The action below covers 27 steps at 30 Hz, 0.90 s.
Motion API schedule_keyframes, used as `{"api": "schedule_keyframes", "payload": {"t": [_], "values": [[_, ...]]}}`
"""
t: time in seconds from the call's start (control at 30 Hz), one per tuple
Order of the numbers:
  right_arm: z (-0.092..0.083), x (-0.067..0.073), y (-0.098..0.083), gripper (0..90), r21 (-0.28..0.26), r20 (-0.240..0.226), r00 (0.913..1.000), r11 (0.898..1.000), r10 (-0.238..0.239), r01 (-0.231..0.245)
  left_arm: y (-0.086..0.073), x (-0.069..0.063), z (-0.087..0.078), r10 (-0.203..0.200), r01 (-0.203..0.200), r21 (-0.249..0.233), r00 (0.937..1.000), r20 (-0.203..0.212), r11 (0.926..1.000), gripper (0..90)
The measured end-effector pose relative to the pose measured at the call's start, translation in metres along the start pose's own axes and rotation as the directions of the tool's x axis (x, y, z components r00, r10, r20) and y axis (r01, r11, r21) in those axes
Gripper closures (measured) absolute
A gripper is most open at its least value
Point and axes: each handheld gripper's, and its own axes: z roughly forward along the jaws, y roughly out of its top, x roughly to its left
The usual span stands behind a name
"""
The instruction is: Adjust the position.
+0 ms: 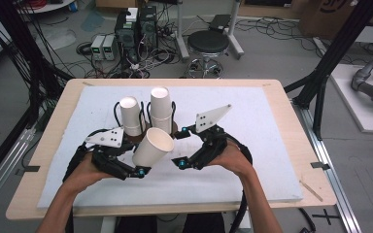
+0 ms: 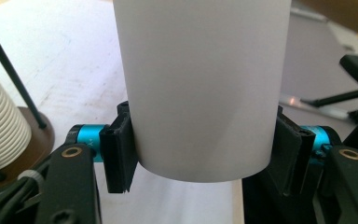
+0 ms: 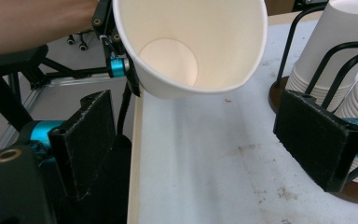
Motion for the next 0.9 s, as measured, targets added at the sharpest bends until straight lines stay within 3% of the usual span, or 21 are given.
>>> {"api": "schedule_keyframes", "payload": {"t": [0.47,0.7,0.9], "values": [[0.012,0.003,-0.007,13.6,-0.079,-0.026,0.9996,0.997,0.010,-0.012,-0.008,-0.001,0.011,-0.016,0.018,-0.088,0.9995,0.027,0.9960,35.9],[0.019,0.004,-0.007,13.7,-0.166,-0.068,0.9976,0.986,0.016,-0.027,-0.009,-0.002,0.016,-0.020,0.024,-0.105,0.9991,0.038,0.9942,35.9],[0.028,0.005,-0.005,13.6,-0.180,-0.095,0.9955,0.983,0.009,-0.026,-0.008,-0.003,0.022,-0.010,0.016,-0.109,0.9986,0.053,0.9939,35.9]]}}
